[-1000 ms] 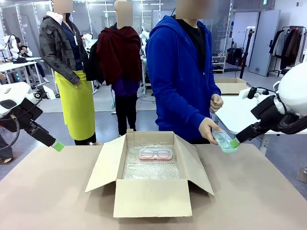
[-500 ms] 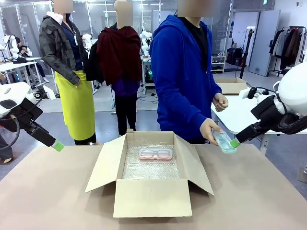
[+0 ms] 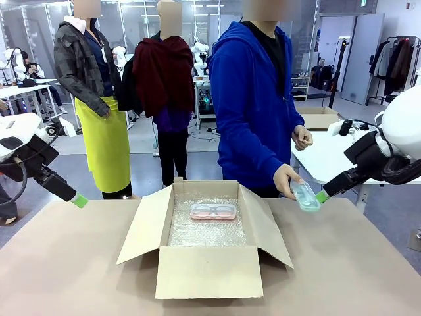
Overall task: Pack the glasses set securely to prepare it for shipping.
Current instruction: Put the Glasses case from the right side of the table into the Package Box.
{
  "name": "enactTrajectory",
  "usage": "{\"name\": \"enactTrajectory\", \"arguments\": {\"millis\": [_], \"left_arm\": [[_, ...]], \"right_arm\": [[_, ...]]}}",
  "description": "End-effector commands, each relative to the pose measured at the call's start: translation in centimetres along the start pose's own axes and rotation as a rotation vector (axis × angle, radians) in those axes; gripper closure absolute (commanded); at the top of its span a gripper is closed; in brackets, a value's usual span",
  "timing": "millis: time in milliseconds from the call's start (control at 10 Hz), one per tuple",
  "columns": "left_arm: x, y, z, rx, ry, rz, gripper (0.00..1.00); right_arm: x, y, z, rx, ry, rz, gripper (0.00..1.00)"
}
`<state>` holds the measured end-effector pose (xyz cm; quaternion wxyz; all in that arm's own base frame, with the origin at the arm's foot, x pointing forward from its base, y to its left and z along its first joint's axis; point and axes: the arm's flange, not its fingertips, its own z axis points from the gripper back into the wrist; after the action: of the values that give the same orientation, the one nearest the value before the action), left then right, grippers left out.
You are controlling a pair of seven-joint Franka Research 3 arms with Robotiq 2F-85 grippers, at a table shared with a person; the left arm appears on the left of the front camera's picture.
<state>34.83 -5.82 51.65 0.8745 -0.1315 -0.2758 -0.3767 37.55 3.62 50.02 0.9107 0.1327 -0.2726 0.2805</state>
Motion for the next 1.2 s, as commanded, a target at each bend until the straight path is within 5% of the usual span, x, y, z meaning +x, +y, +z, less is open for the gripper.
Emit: {"name": "enactTrajectory", "arguments": {"millis": [0, 1100], "left_arm": [[-0.03, 0.12, 0.09, -0.009, -0.012, -0.003, 0.0], [-0.03, 0.12, 0.09, -0.009, -0.012, -0.003, 0.0]], "right_arm": [[0.04, 0.23, -0.02, -0.01, -0.004, -0.011, 0.0], [0.04, 0.23, -0.02, -0.01, -0.004, -0.011, 0.0]]}}
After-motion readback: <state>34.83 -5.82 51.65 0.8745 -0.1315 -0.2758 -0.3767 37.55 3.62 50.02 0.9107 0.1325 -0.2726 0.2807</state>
